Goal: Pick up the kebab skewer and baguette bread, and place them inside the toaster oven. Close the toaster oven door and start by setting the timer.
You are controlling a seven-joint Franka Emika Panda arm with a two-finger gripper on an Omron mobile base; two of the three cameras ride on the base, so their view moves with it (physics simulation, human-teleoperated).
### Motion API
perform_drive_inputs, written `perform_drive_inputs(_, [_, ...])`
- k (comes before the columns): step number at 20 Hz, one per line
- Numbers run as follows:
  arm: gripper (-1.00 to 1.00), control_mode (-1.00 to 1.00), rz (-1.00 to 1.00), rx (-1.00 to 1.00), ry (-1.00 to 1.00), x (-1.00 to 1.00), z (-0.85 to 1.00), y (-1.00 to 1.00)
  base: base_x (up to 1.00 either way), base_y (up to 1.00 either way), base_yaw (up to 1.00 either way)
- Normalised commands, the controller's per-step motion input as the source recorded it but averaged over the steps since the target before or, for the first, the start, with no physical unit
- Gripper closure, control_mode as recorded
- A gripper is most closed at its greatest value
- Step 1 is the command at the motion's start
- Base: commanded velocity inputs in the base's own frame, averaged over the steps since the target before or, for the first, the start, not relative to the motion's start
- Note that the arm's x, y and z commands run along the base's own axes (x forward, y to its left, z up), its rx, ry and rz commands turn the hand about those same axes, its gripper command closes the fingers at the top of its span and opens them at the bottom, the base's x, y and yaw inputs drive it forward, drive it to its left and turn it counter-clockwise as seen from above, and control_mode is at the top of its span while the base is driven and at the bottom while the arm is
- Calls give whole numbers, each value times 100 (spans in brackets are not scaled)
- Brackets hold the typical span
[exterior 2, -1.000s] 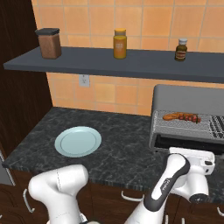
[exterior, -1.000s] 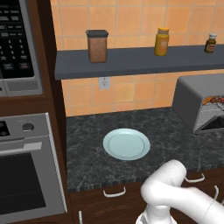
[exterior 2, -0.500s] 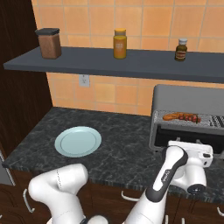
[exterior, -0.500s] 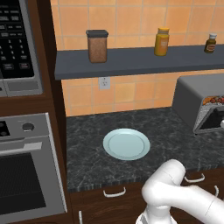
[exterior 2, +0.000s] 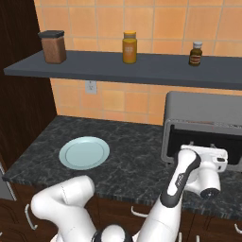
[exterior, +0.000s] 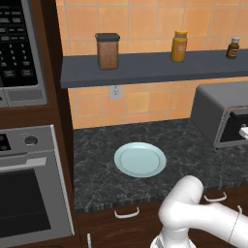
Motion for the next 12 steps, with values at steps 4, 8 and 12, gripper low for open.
perform_drive_inputs(4, [-100, -100, 0, 0, 0, 28, 0, 11, 0, 0, 0])
perform_drive_inputs(8, [-100, -100, 0, 0, 0, 24, 0, 10, 0, 0, 0])
perform_drive_inputs(12, [-100, -100, 0, 0, 0, 1, 0, -1, 0, 0, 0])
